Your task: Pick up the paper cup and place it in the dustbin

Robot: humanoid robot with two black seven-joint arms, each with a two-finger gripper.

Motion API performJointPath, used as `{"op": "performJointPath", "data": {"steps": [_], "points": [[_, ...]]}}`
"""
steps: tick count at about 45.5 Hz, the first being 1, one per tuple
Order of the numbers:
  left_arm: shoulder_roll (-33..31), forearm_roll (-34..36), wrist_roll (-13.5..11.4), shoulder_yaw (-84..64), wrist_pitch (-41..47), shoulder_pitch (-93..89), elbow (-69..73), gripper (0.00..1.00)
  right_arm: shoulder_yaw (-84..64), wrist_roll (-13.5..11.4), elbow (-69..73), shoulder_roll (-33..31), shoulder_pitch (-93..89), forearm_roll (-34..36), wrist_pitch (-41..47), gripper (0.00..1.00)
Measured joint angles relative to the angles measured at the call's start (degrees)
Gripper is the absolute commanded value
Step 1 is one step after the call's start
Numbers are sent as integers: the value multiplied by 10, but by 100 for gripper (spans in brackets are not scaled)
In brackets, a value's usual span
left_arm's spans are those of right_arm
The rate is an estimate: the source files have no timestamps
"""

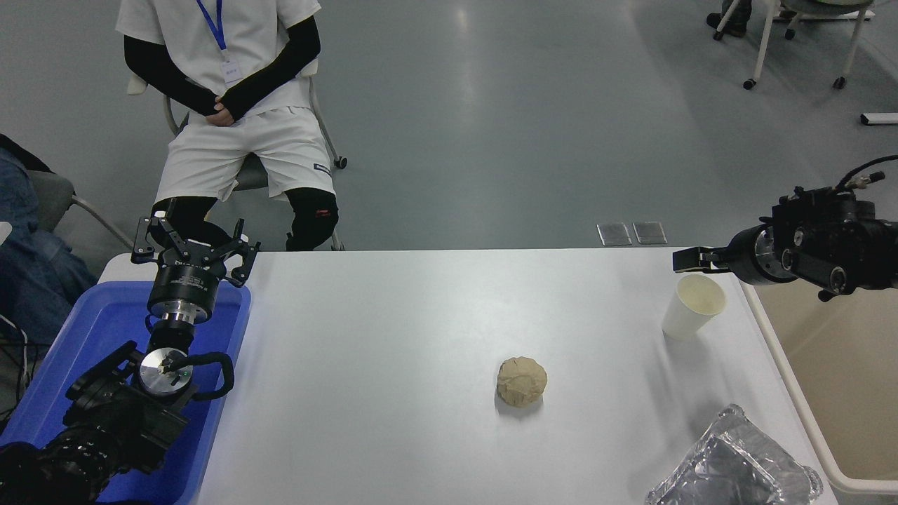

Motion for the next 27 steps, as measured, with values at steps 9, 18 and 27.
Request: {"op": "performJointPath", "data": {"steps": [9, 18, 27], "points": [[0, 0, 0, 0, -1, 0, 0, 99, 1, -1, -18, 3, -32, -1, -35, 100], [0, 0, 0, 0, -1, 0, 0, 99, 3, -2, -26, 6, -61, 2, -77, 100], [0, 0, 0, 0, -1, 0, 0, 99, 7, -3, -36, 10, -84, 5, -99, 99]]}}
